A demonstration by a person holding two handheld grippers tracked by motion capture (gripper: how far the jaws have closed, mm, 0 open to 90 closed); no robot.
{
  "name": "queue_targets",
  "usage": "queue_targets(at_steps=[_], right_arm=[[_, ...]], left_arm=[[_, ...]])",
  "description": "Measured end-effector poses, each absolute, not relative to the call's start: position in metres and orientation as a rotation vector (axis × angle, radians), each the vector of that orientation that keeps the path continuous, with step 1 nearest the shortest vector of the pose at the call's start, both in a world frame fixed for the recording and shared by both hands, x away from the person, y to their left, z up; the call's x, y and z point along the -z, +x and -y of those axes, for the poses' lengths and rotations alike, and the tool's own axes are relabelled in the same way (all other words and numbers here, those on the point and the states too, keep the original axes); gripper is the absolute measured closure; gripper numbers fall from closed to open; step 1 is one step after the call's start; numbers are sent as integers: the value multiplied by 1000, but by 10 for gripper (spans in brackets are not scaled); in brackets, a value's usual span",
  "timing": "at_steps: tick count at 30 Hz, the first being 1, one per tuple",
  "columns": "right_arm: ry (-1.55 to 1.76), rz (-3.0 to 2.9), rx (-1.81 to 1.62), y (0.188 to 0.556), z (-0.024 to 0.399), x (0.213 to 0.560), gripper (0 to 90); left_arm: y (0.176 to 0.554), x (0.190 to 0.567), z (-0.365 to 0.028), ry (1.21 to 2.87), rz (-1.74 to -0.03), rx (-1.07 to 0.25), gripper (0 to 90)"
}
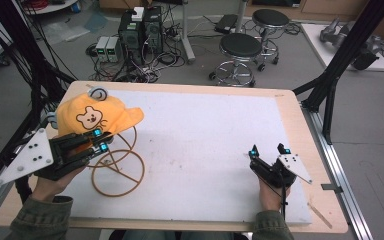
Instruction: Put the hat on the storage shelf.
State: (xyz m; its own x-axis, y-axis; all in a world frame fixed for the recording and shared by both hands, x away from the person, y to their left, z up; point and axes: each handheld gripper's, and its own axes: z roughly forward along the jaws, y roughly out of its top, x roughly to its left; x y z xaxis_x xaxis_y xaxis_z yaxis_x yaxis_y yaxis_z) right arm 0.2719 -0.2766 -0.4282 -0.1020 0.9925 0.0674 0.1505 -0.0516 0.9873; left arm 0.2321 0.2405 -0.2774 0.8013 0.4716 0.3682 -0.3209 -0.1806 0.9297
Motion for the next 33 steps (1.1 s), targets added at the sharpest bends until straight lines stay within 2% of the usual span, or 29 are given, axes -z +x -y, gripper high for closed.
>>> queue_targets(at_steps=[10,13,20,22,33], right_arm=[[1312,-1371,-1261,272,277,428,120],[1313,-1371,-1262,272,277,428,120],[1304,-1369,-1261,272,278,428,120],[1311,-1370,-1261,272,278,428,120],[1310,-1367,-1263,271,279,427,120]], left_arm=[[229,285,-237,1679,-112,-701,864],[225,289,-232,1740,-110,-748,864],[223,292,-230,1779,-112,-769,864],[220,294,-226,1849,-103,-788,864],[214,295,-214,2004,-71,-828,855]])
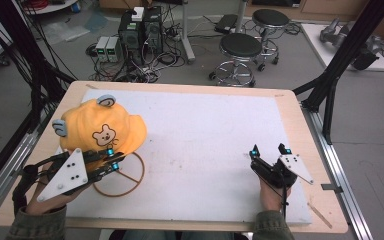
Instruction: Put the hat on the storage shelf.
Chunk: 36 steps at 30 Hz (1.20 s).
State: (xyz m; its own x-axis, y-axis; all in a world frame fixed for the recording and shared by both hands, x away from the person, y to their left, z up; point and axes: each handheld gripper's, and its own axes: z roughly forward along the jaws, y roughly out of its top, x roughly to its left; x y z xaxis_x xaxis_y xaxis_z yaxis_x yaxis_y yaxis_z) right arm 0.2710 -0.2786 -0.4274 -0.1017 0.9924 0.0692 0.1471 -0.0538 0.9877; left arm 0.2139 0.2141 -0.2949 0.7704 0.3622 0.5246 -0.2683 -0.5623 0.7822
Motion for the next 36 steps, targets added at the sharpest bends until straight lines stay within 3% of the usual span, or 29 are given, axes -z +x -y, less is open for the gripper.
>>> queue_targets(at_steps=[6,9,13,17,22,36], right_arm=[[1316,-1366,-1263,270,278,427,120],[1307,-1367,-1258,271,279,427,120],[1312,-1371,-1258,270,278,427,120],[1308,-1375,-1254,270,278,428,120],[1307,-1374,-1256,270,278,428,120],[1321,-1370,-1260,269,281,427,120]], left_arm=[[215,294,-212,2032,-72,-804,795],[216,293,-213,2015,-92,-782,721],[215,292,-215,1998,-96,-808,683],[213,288,-220,1947,-116,-815,570],[208,283,-227,1888,-134,-839,524],[200,275,-267,1485,-269,-894,393]])
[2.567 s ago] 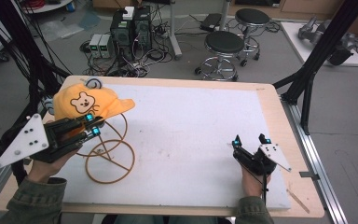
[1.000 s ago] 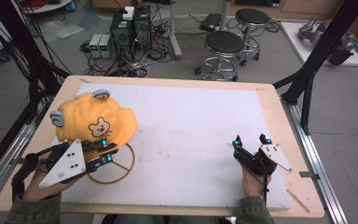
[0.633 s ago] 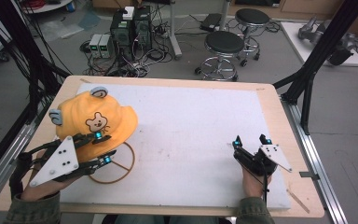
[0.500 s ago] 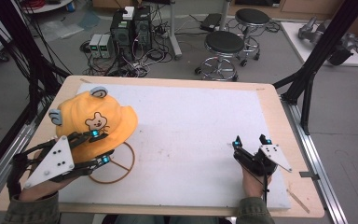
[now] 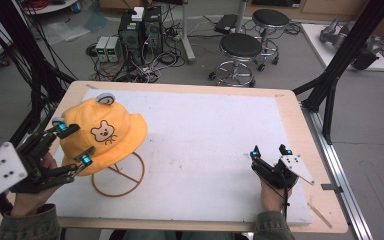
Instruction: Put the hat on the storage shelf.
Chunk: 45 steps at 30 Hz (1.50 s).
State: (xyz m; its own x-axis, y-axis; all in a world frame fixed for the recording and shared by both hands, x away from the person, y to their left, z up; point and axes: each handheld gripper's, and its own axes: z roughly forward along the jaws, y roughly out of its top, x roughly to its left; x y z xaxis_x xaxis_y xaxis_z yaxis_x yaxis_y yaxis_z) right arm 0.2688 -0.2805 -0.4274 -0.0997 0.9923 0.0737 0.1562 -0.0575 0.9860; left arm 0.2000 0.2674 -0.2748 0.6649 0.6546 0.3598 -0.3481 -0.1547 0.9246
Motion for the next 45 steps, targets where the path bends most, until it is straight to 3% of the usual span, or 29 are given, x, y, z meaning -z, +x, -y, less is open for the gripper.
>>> queue_targets(at_steps=[5,10,31,45], right_arm=[[1325,-1365,-1263,269,281,427,120],[1325,-1367,-1259,268,282,427,120],[1319,-1364,-1247,268,281,427,120],[1307,-1348,-1219,265,280,427,120]], left_arm=[[202,277,-291,1290,-367,-896,390],[203,278,-304,1229,-432,-907,382],[208,272,-340,1203,-714,-1090,377],[222,346,-374,1050,-1038,-1081,411]])
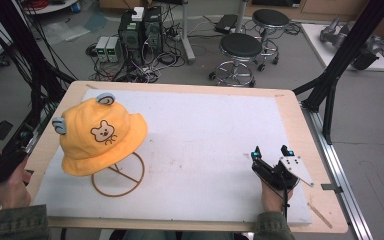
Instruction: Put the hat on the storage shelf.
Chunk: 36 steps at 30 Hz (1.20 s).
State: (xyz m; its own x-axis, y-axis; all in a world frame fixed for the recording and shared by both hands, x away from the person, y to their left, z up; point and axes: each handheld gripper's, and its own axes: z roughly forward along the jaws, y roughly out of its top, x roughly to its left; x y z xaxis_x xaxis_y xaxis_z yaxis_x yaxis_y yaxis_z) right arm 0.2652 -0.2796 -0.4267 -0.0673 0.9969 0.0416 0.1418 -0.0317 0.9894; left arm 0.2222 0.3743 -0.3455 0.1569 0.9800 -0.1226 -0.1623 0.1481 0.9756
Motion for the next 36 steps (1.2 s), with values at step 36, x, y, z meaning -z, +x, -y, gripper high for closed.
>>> queue_targets(at_steps=[36], right_arm=[[1303,-1234,-1292,243,278,428,120]], left_arm=[[243,433,-341,1235,-1209,-1114,303]])
